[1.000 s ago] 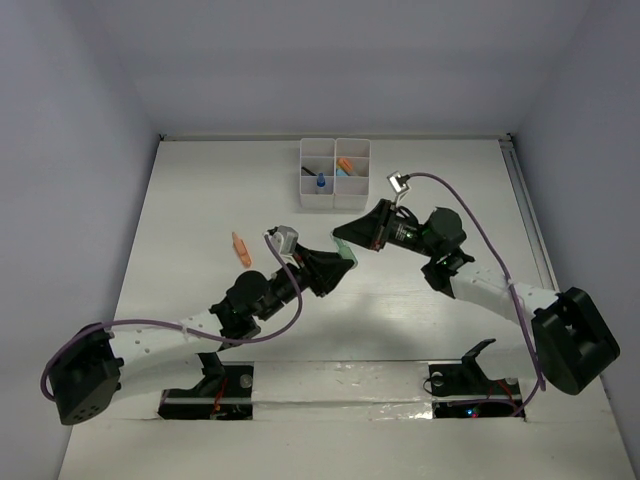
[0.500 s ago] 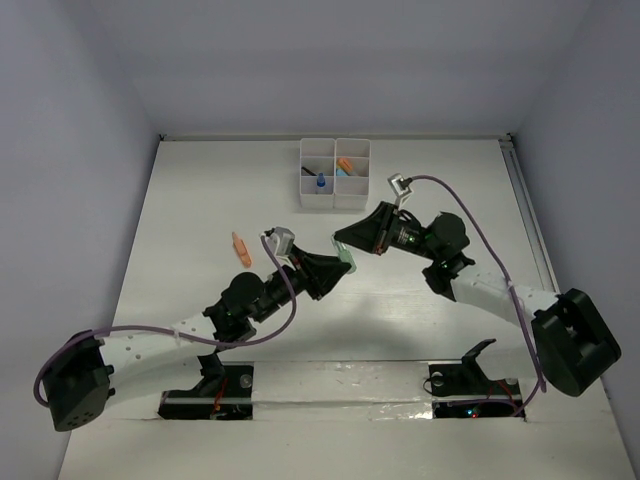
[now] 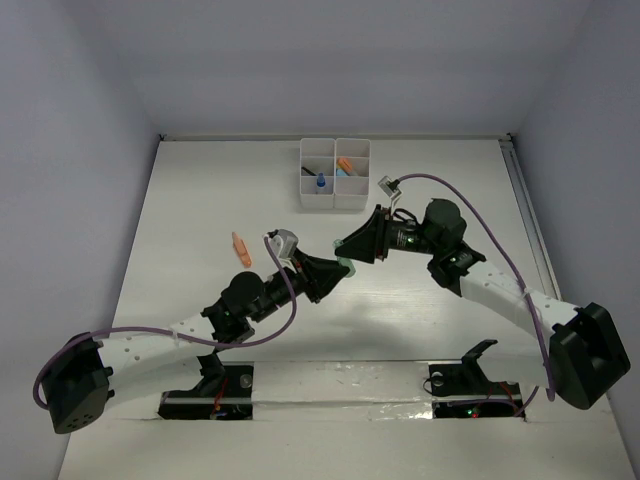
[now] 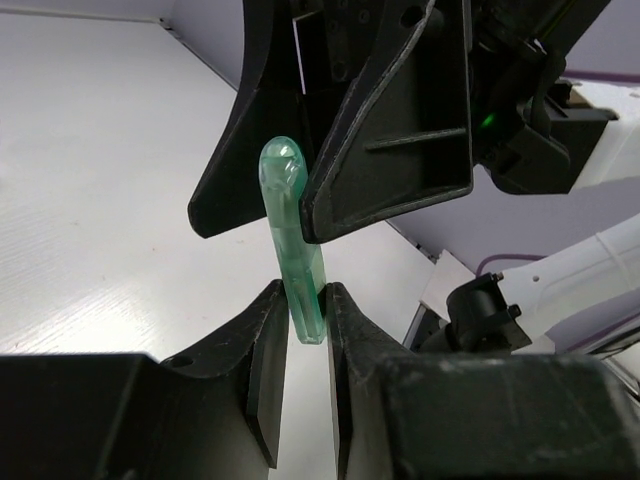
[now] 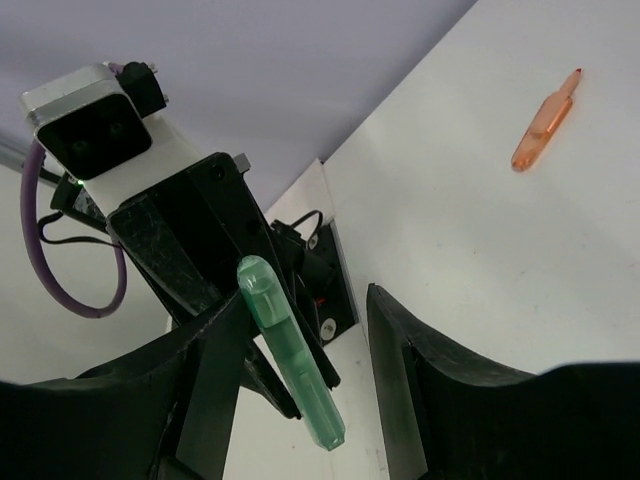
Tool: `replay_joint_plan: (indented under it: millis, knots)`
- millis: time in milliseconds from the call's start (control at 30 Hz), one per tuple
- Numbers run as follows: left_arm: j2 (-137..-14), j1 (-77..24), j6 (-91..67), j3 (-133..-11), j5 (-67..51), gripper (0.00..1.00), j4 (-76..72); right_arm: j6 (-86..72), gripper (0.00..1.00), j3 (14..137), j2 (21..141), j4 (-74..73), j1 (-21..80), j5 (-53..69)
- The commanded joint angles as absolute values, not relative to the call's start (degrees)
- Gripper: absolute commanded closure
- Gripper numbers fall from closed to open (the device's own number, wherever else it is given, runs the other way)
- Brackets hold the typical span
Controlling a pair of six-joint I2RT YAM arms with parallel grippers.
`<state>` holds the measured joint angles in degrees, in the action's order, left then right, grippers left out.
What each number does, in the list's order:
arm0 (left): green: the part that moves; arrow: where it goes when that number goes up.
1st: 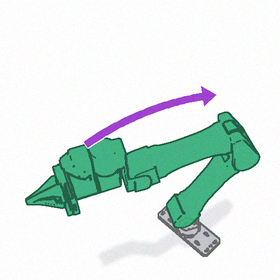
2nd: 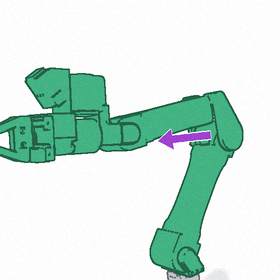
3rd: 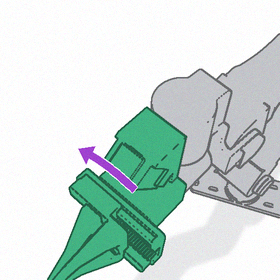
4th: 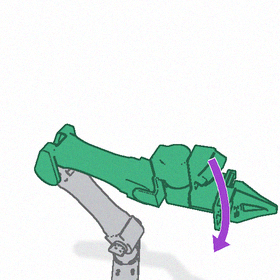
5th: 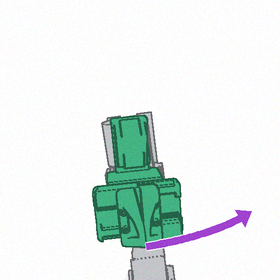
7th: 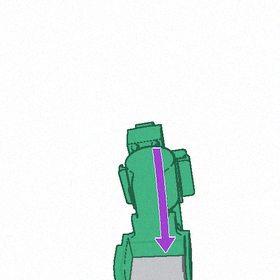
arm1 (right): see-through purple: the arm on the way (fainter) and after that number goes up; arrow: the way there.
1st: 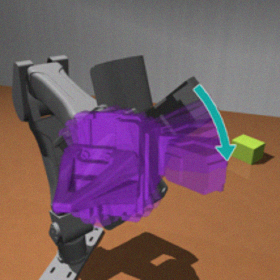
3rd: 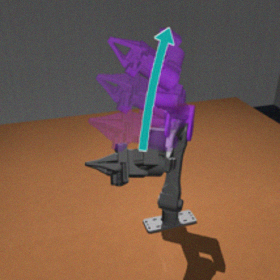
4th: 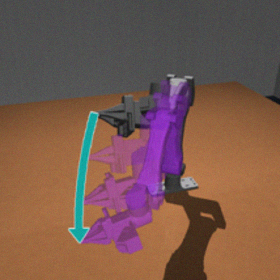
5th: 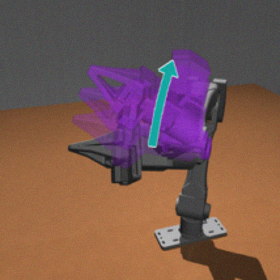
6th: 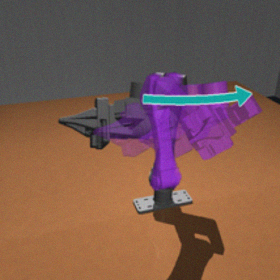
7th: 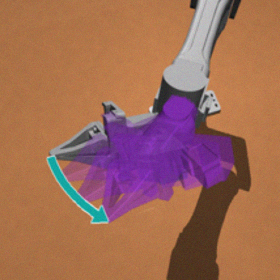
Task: Sort the stationery into containers
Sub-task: Close the pen cap on the pen.
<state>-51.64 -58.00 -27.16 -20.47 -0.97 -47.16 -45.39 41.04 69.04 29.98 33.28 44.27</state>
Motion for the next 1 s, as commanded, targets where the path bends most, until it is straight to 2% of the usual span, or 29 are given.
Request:
replay_joint_plan:
  millis: [0,100,133,167,300,333,400,467,500,567,633,733,967]
  knots:
    - [-51.5,-58.01,-25.4,-21.62,-5.79,1.0,-51.33,-41.4,0.44,44.47,69.61,26.1,33.31,45.87]
    - [-52.03,-58.01,-25.22,-21.97,-6.41,1.0,-50.71,-41.14,0.48,45.09,69.17,26.19,33.31,46.49]
    - [-52.03,-58.01,-25.22,-21.89,-6.33,1.0,-50.63,-40.61,0.62,45.44,68.91,25.58,33.31,46.49]
    - [-51.94,-58.01,-25.22,-21.88,-6.33,1.0,-50.28,-40.34,0.69,45.7,68.82,24.88,33.31,46.41]
    - [-50.63,-58.01,-25.4,-21.8,-4.84,1.0,-49.57,-38.59,0.83,46.23,67.94,20.57,33.31,45.62]
    - [-50.36,-58.01,-25.49,-21.88,-4.57,1.0,-49.31,-38.58,0.94,45.97,67.77,19.87,33.31,45.44]
    - [-49.66,-58.01,-25.58,-22.15,-3.7,1.0,-48.61,-38.58,1.0,45.0,67.41,19.34,33.31,45.0]
    - [-49.57,-58.01,-26.1,-22.41,-3.52,1.0,-48.69,-39.98,1.0,43.95,66.54,20.82,33.31,43.42]
    - [-49.74,-58.01,-26.28,-22.41,-3.52,0.89,-49.3,-40.95,1.0,42.73,66.36,21.79,33.31,42.81]
    - [-50.36,-58.01,-26.8,-22.5,-4.04,0.76,-49.83,-43.75,1.0,41.84,65.92,24.77,33.31,40.7]
    - [-51.06,-58.01,-27.59,-22.5,-4.13,0.57,-50.18,-46.04,1.0,40.79,65.83,27.41,33.31,38.6]
    - [-51.68,-58.01,-28.21,-22.33,-4.39,0.53,-50.62,-47.81,1.0,40.52,65.83,29.44,33.31,37.8]
    - [-54.22,-58.01,-29.18,-22.41,-5.36,0.55,-52.03,-48.25,1.0,41.22,65.48,30.41,33.31,36.82]
